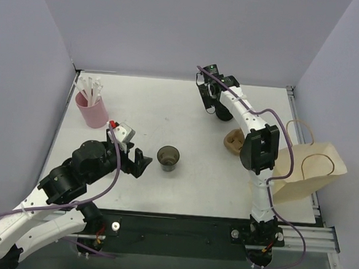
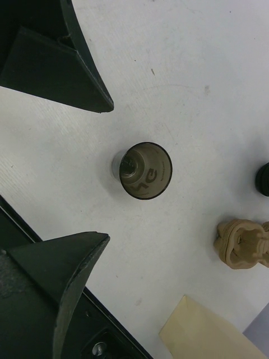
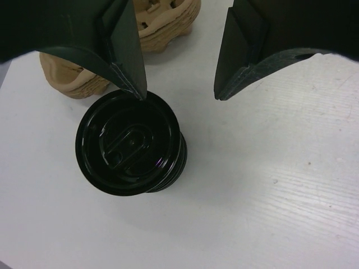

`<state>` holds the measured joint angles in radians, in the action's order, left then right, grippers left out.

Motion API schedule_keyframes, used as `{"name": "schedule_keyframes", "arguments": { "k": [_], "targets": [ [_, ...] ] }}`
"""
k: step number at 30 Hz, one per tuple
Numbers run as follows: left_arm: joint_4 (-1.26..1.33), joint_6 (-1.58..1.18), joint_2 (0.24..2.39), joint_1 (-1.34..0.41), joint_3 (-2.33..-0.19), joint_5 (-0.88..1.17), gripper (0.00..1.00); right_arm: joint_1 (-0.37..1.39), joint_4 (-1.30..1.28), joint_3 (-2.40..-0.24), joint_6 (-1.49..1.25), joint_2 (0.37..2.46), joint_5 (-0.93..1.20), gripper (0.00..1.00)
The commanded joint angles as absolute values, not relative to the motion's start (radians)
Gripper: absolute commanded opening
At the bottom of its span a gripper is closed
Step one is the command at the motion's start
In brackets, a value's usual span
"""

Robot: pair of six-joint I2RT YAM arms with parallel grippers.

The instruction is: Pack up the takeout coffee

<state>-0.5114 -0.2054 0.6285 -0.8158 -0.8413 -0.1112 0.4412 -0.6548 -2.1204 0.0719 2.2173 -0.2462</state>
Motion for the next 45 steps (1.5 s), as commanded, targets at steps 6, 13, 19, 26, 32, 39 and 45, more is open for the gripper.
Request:
{"name": "schedule_keyframes", "arguments": {
  "k": [6, 13, 19, 26, 32, 39, 45],
  "targets": [
    [-0.437, -0.193, 0.583, -0.795, -0.831, -0.078, 0.97, 0.414, -0.670, -2.241, 0.176, 2.293, -0.276, 0.47],
    [-0.430, -0.192, 0.577, -0.778, -0.828, -0.063, 0.97, 0.400, -0.669, -2.250, 0.183, 2.329, -0.230, 0.45],
    [-0.428, -0.193, 0.578, -0.773, -0.827, -0.060, 0.97, 0.385, -0.661, -2.249, 0.167, 2.342, -0.219, 0.38],
    [-0.425, -0.192, 0.578, -0.762, -0.824, -0.049, 0.97, 0.380, -0.650, -2.249, 0.160, 2.350, -0.222, 0.34],
    [-0.423, -0.193, 0.575, -0.758, -0.824, -0.041, 0.97, 0.380, -0.647, -2.243, 0.161, 2.350, -0.219, 0.28],
    [-0.420, -0.192, 0.578, -0.758, -0.824, -0.035, 0.97, 0.383, -0.635, -2.240, 0.176, 2.324, -0.207, 0.16],
    [-0.425, -0.192, 0.587, -0.758, -0.822, -0.035, 0.97, 0.391, -0.629, -2.241, 0.184, 2.292, -0.210, 0.15]
  ]
}}
